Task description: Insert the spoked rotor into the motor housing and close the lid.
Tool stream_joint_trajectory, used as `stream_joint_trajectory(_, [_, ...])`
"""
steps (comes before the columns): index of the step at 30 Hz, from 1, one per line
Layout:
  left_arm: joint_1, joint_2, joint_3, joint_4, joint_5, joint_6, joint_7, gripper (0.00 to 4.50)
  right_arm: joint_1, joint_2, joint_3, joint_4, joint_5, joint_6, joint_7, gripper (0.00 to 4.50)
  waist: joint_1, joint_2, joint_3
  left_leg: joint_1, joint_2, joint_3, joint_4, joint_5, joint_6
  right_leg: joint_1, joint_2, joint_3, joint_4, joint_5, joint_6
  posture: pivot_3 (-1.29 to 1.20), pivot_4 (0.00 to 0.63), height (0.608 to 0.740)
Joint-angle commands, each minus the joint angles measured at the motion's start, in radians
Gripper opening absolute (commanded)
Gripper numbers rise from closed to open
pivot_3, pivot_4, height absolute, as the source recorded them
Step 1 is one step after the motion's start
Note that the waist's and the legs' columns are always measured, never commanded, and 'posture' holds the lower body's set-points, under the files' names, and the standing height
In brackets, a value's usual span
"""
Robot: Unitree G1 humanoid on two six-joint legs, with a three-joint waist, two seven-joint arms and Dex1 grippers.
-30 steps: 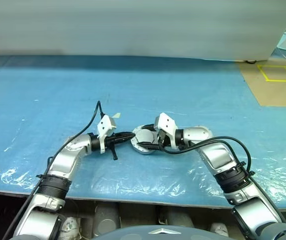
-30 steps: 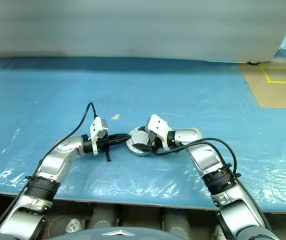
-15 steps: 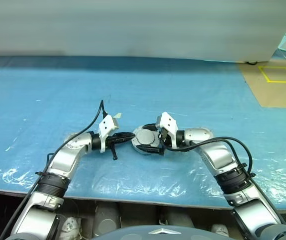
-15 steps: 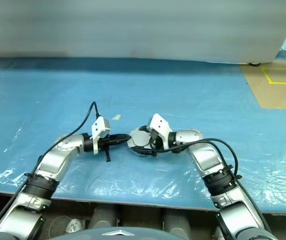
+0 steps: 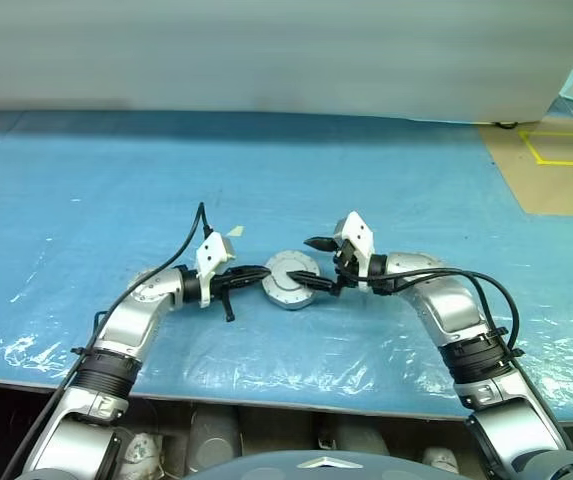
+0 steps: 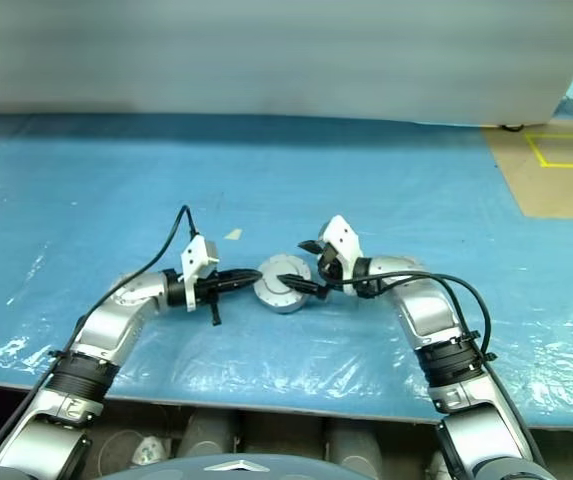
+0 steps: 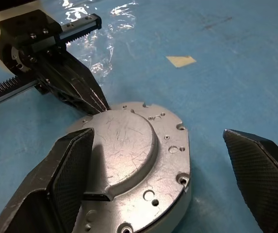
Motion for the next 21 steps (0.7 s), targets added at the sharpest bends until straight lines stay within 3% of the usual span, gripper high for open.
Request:
stream_joint_trajectory(1, [0.015, 0.002, -0.022, 0.038, 0.026, 0.003, -0.003, 0.00, 0.033, -0.011, -0.041, -0.054, 0.110, 0.194, 0.007, 4.47, 0.001, 0.000, 0.000, 0.000, 0.000, 0.000, 0.000, 0.000, 0.000, 0.000, 0.000, 0.000, 0.000, 0.000, 0.000, 0.00, 0.150, 0.740])
stream_joint_trajectory(8, [0.014, -0.002, -0.017, 0.039, 0.026, -0.014, 0.003, 0.00, 0.079, 0.043, -0.125, -0.071, 0.294, 0.537, -0.070, 4.47, 0.001, 0.001, 0.000, 0.001, 0.000, 0.000, -0.001, 0.000, 0.000, 0.001, 0.000, 0.000, 0.000, 0.000, 0.000, 0.00, 0.150, 0.740])
stream_joint_trajectory(11, [0.015, -0.001, -0.013, 0.040, 0.030, -0.026, 0.012, 0.00, 0.076, 0.103, -0.196, -0.059, 0.342, 0.596, -0.136, 3.84, 0.000, 0.001, 0.000, 0.002, 0.000, 0.000, -0.001, 0.000, 0.000, 0.000, 0.000, 0.000, -0.001, 0.000, 0.000, 0.00, 0.150, 0.740])
stream_joint_trajectory(16, [0.009, -0.001, -0.005, 0.052, 0.034, -0.046, 0.021, 0.00, 0.055, 0.160, -0.275, -0.035, 0.379, 0.640, -0.203, 2.31, -0.002, 0.001, -0.001, 0.002, 0.000, 0.000, -0.003, 0.000, 0.000, 0.000, 0.000, 0.000, -0.001, 0.000, 0.000, 0.00, 0.150, 0.740])
stream_joint_trajectory(21, [0.004, -0.002, -0.002, 0.066, 0.045, -0.065, 0.024, 0.00, 0.069, 0.138, -0.255, -0.045, 0.410, 0.674, -0.192, 1.59, 0.001, 0.003, -0.002, 0.004, 0.000, 0.000, -0.003, 0.000, 0.000, 0.002, 0.000, 0.000, -0.001, 0.000, 0.000, 0.00, 0.150, 0.740])
